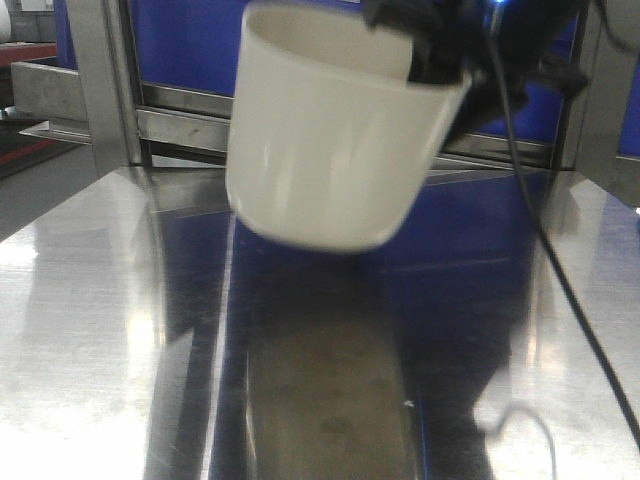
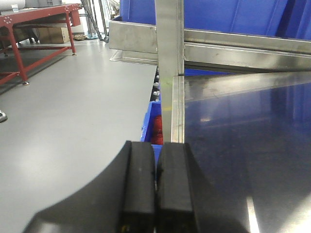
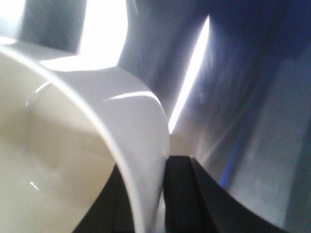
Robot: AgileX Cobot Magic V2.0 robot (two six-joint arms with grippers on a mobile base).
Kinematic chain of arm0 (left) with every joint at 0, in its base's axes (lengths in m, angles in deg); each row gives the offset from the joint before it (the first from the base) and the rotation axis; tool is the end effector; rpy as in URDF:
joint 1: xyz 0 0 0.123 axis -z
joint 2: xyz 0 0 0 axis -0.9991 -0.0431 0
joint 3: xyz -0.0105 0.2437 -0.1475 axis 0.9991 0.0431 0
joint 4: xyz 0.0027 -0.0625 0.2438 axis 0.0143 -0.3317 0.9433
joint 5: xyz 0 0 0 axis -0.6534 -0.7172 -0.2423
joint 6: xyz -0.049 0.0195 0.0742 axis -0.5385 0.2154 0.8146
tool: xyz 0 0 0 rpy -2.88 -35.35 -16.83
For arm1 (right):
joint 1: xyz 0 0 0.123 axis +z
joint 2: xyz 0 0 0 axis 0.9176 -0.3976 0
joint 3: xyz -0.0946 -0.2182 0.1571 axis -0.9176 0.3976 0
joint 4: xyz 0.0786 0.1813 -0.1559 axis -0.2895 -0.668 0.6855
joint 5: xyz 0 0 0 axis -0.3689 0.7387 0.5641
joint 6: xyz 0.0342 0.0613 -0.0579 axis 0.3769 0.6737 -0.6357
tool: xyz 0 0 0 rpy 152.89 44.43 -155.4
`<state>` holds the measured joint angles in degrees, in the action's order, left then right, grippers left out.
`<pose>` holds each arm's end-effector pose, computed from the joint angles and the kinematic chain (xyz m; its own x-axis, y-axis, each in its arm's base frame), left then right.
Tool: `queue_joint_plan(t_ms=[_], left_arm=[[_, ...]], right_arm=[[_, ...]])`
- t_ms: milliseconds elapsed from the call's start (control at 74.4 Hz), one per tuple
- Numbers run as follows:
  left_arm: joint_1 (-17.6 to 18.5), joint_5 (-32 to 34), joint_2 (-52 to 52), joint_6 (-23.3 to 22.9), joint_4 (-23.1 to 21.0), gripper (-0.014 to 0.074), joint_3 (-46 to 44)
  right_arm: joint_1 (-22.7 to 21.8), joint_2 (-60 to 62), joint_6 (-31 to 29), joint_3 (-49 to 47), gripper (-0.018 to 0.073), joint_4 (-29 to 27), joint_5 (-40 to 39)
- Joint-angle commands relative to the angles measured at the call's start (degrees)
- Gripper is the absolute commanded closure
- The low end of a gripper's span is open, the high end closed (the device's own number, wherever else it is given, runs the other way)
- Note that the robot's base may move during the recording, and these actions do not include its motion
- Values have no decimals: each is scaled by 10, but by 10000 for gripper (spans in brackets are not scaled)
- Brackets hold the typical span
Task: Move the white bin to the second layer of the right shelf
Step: 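Close the right gripper on the bin rim and lift it, then raise the held bin high with the right gripper, clearing the table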
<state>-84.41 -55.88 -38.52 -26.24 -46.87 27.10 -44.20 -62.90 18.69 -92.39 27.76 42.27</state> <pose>0.0558 -0.0031 0.1960 -0.0752 0.0478 -0.9960 0.0578 0.9974 0.0435 0.3057 0.1488 0.3020 -0.8001 -0.0477 -0.5979 -0.3112 0.8852 0.3458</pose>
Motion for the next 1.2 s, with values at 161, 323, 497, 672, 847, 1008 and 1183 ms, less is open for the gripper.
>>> queue_joint_plan(t_ms=[161, 323, 497, 672, 847, 1008, 1183], left_arm=[[2, 50, 8, -3, 0, 512, 21], [2, 50, 8, -3, 0, 512, 21], [2, 50, 8, -3, 0, 512, 21], [2, 50, 8, -3, 0, 512, 21], [2, 50, 8, -3, 0, 512, 21], [2, 50, 8, -3, 0, 512, 21], [2, 50, 8, -3, 0, 512, 21]], right_arm=[[-49, 134, 0, -12, 504, -9, -97], [-107, 217, 0, 33, 504, -9, -123], [-176, 312, -1, 113, 504, -9, -138], [-206, 399, -1, 193, 504, -9, -151], [-208, 457, -1, 251, 504, -9, -175], [-208, 471, -1, 262, 504, -9, -192], [-208, 471, -1, 262, 504, -9, -193]])
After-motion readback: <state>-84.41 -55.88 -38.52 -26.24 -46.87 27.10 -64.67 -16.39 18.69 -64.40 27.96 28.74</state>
